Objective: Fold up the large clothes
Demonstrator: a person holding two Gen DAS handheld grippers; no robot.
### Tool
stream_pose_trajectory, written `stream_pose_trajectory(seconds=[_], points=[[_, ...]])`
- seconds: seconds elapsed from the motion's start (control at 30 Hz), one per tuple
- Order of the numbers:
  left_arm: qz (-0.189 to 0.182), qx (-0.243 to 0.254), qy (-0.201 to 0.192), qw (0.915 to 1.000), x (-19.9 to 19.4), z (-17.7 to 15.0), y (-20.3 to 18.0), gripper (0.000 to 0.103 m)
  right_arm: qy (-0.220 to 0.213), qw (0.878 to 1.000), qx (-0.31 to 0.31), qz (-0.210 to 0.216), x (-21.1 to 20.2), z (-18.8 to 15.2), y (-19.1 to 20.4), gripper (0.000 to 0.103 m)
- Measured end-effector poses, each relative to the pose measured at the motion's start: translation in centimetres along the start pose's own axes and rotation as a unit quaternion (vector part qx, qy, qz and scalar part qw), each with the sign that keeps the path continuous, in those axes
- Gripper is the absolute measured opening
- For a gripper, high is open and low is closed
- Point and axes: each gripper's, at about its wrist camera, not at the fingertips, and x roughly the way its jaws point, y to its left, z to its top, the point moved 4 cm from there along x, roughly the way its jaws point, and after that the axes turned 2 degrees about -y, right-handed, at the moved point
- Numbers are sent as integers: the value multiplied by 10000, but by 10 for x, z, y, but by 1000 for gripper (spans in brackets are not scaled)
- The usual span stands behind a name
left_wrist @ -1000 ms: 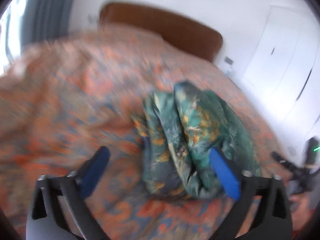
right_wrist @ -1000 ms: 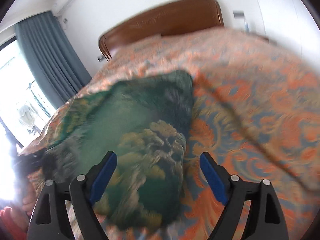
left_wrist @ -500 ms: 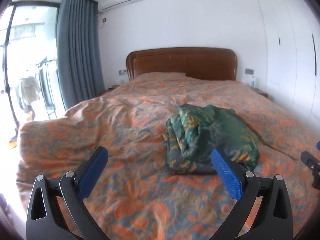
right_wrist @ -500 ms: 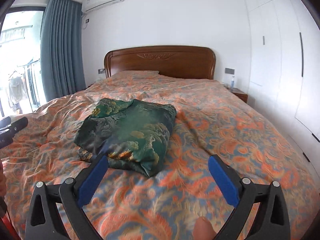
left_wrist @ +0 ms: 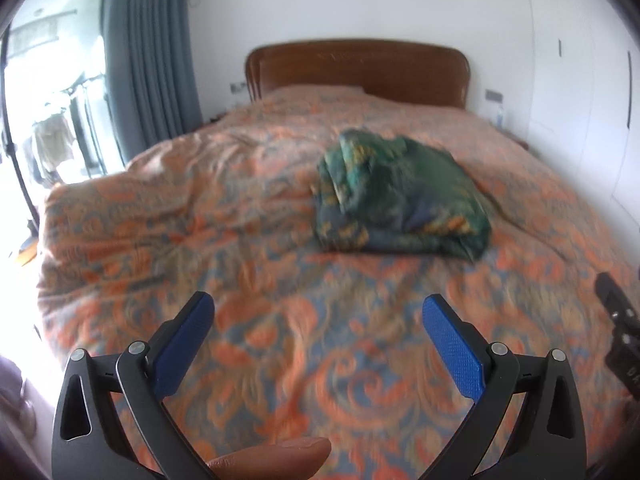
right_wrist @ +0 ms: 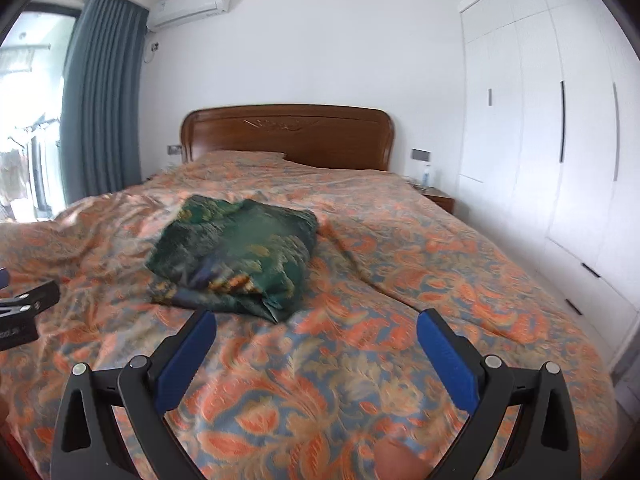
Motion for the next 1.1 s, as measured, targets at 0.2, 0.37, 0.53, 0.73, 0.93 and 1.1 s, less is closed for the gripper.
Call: stream_pose_trajectory(seconds=[0.2,0.37,0.53,0.73,0.93,1.1], points=[[-435,241,261,9984,-20,-12,-8,103,498,9983,-38,317,-17,-19,11,102],[-520,266,405,9975,-31,-9,-7,103,799,9959,-399,121,-29,-12,19,102],[-587,95,432,9973,-35,-8,-2,103,855,9955,-388,160,-45,-6,22,102],[-578,129,406,9974,-36,-8,-2,103,822,9954,-489,79,-51,-5,25,102],[-609,159,372,9973,-33,-9,-1,103,909,9945,-515,4,-48,-11,24,102],[-639,93,387,9972,-33,-11,-1,103,910,9943,-553,-96,-48,-14,24,102]])
